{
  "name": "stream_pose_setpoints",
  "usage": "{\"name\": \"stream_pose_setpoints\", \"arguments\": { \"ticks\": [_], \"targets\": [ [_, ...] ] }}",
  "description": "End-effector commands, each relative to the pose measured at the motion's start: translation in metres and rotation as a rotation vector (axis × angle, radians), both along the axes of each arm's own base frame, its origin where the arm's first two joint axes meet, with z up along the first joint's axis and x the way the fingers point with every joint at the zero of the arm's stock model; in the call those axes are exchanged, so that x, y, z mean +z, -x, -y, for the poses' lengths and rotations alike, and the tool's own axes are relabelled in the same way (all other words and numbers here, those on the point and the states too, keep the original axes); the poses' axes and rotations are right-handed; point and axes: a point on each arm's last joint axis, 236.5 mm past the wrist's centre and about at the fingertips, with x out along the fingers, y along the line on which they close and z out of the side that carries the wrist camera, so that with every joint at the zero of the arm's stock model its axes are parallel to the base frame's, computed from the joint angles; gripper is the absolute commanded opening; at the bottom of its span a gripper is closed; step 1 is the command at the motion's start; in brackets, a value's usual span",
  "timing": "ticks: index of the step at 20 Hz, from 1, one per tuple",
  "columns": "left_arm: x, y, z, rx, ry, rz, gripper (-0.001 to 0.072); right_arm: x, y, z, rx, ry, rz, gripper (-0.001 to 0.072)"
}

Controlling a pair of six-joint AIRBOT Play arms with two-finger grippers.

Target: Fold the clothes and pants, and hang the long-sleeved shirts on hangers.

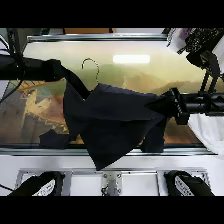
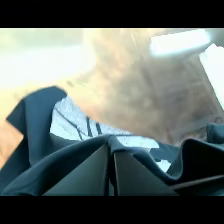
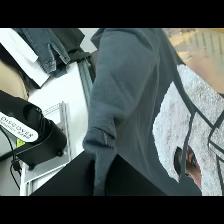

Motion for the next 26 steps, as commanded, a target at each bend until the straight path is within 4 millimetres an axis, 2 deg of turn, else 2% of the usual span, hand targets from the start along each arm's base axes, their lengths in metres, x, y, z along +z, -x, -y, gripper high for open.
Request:
{"name": "stream_pose_setpoints", "arguments": {
  "ticks": [1, 4, 6, 8, 9, 11, 13, 15, 17, 19, 20, 23, 26],
  "targets": [
    [0.023, -0.009, -0.017, 0.018, -0.048, 0.030, 0.0013, 0.001, -0.006, 0.000, -0.024, -0.005, 0.008, 0.0008],
    [0.051, -0.006, -0.028, 0.034, -0.055, 0.075, 0.0013, 0.003, -0.025, 0.003, -0.102, -0.012, 0.023, 0.0007],
    [0.073, -0.003, -0.028, 0.026, -0.058, 0.126, 0.0013, 0.025, -0.031, 0.001, -0.126, -0.102, 0.042, 0.0007],
    [0.090, 0.000, -0.022, 0.015, -0.050, 0.172, 0.0012, 0.052, -0.026, -0.001, -0.107, -0.213, 0.059, 0.0007],
    [0.094, 0.002, -0.017, 0.002, -0.046, 0.186, 0.0013, 0.054, -0.022, -0.003, -0.092, -0.220, 0.058, 0.0007],
    [0.089, 0.003, -0.008, -0.023, -0.046, 0.173, 0.0013, 0.044, -0.009, -0.009, -0.034, -0.182, 0.037, 0.0008],
    [0.070, 0.003, -0.002, -0.040, -0.050, 0.123, 0.0013, 0.036, 0.003, -0.014, 0.018, -0.152, 0.014, 0.0007],
    [0.047, -0.001, -0.003, -0.056, -0.072, 0.073, 0.0013, 0.035, 0.009, -0.017, 0.044, -0.149, 0.006, 0.0007],
    [0.037, -0.008, -0.010, -0.029, -0.067, 0.050, 0.0025, 0.035, 0.009, -0.017, 0.045, -0.150, 0.001, 0.0007],
    [0.045, -0.015, -0.020, 0.005, -0.058, 0.080, 0.0530, 0.036, 0.009, -0.018, 0.045, -0.155, -0.006, 0.0007],
    [0.054, -0.018, -0.024, 0.025, -0.051, 0.106, 0.0560, 0.038, 0.009, -0.018, 0.045, -0.164, -0.005, 0.0007],
    [0.078, -0.021, -0.041, 0.074, -0.046, 0.176, 0.0560, 0.051, 0.009, -0.017, 0.043, -0.219, 0.001, 0.0007],
    [0.081, -0.014, -0.038, 0.049, -0.031, 0.163, 0.0560, 0.057, 0.003, -0.017, 0.019, -0.241, 0.005, 0.0007]
  ]
}}
